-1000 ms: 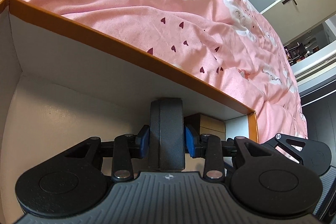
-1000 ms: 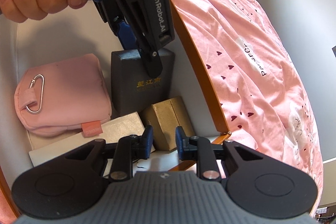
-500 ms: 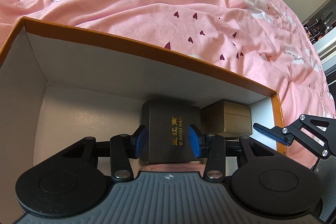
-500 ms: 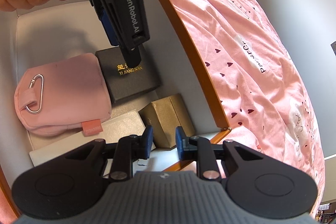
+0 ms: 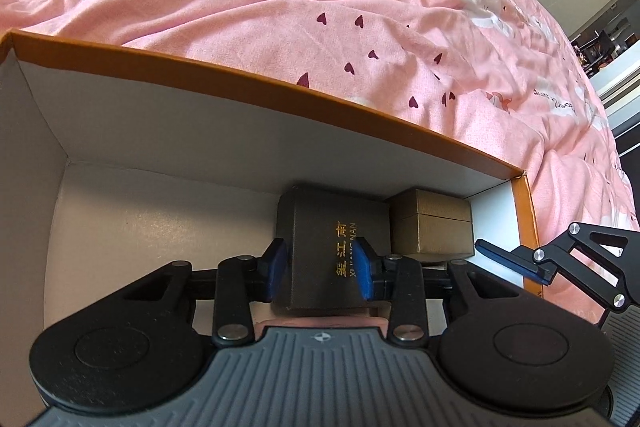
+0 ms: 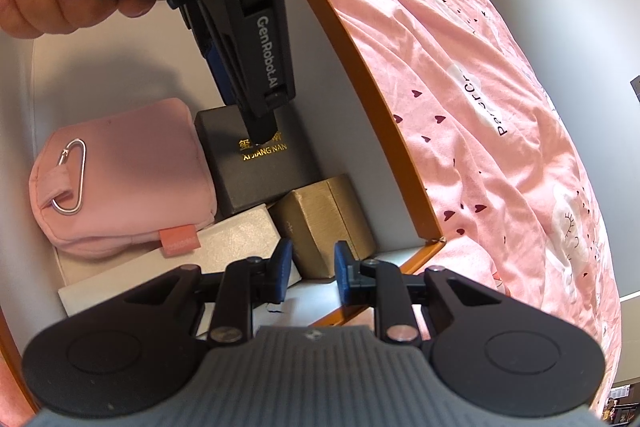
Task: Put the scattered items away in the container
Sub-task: 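Lower the dark grey case into the box and open the left gripper, then move both grippers out of the box toward the plush toys beside it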
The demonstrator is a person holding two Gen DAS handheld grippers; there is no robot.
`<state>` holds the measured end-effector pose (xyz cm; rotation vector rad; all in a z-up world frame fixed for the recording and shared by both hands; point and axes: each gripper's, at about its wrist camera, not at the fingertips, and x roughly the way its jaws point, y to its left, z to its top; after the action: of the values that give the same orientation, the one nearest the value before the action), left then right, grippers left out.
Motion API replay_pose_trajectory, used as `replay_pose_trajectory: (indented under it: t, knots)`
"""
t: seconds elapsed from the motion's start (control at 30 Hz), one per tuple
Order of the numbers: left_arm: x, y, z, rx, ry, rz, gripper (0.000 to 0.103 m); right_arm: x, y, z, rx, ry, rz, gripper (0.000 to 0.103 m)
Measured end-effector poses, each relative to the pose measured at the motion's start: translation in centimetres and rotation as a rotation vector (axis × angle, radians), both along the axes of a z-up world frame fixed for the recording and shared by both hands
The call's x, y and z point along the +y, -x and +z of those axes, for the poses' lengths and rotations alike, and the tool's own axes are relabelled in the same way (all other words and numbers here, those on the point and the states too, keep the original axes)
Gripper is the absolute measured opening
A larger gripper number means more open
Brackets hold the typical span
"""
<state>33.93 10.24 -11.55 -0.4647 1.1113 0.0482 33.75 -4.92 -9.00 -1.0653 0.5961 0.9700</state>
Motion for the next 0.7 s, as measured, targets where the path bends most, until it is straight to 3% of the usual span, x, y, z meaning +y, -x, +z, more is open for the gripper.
replay_pose_trajectory:
  t: [0.33, 0.7]
  knots:
    - [-1.5, 2.8, 4.3, -0.078, -0.092, -0.052, 0.041, -0.1, 1.7, 1.6, -0.027, -0.011, 0.017, 0.024]
    - [-4.9, 9.7, 9.8, -0.235, -0.167, -0.097, 0.041, -1.4, 6.9, 5.0, -0.031, -0.101, 0.026, 0.027]
